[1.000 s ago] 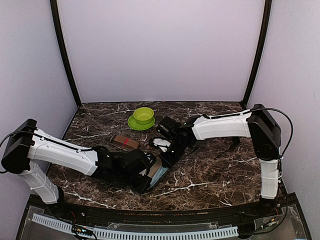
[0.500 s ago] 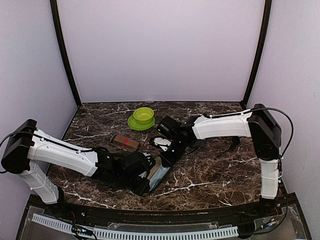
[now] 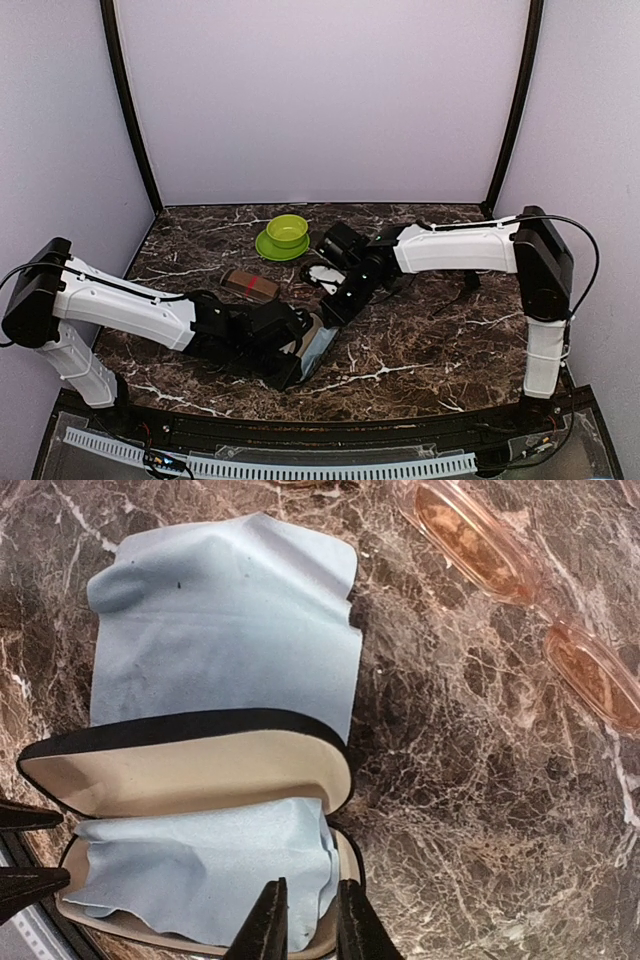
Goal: Organize the sunglasses
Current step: Place the folded cleaning cloth in the sunglasses case, then pick up the sunglasses from the center of the board.
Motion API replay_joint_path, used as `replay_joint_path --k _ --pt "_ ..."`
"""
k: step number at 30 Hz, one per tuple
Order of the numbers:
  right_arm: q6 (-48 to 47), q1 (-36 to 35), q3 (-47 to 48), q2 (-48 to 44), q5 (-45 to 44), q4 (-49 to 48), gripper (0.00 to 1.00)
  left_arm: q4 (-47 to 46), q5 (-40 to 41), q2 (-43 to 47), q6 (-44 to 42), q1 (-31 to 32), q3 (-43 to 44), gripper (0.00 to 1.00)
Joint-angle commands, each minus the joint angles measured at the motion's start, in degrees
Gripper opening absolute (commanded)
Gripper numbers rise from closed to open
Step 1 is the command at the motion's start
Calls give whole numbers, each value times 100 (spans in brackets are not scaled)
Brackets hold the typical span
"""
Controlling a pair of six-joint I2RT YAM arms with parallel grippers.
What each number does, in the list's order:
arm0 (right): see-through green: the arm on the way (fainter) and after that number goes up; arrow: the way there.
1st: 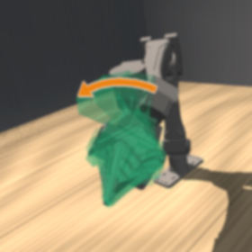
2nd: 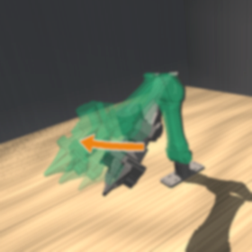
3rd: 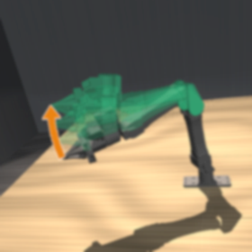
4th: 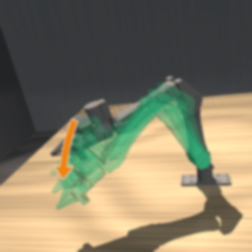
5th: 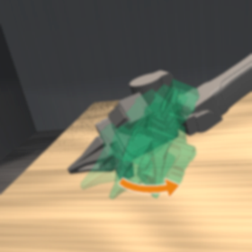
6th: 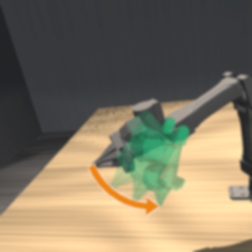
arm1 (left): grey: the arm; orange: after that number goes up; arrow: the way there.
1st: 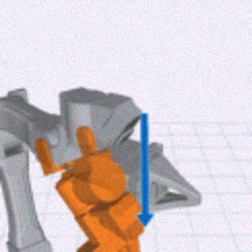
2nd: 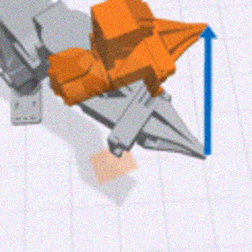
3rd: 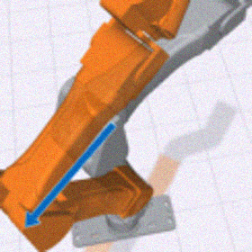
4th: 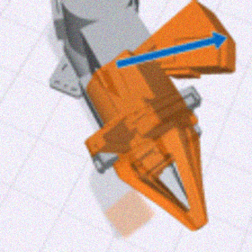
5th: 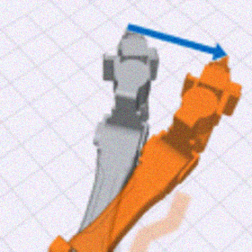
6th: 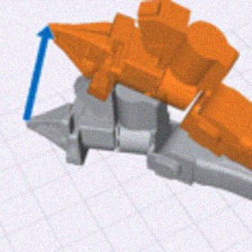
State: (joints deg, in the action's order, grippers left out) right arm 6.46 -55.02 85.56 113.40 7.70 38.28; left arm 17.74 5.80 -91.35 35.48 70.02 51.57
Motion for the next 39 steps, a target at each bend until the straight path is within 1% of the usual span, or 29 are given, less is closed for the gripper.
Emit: replay_joint_path --k 1,6,9,16,23,31,39 --pt "107 0 -165 -326 29 -158 18 270 235 246 -124 29 195 32" --pt "174 1 -314 -393 24 -238 15 437 496 273 -229 29 350 33" --pt "221 0 -399 -466 11 -285 14 321 605 274 -356 29 379 34" --pt "335 17 -601 -700 -125 -310 13 383 908 -192 -753 -37 818 35" --pt "464 77 -929 -933 -181 -418 13 292 901 -436 -952 -191 1014 35" --pt "532 95 -1100 -1022 -145 -524 12 327 1028 -623 -978 -202 1118 35" --pt "575 109 -1187 -1104 -190 -556 12 265 682 -777 -945 -152 1108 34"
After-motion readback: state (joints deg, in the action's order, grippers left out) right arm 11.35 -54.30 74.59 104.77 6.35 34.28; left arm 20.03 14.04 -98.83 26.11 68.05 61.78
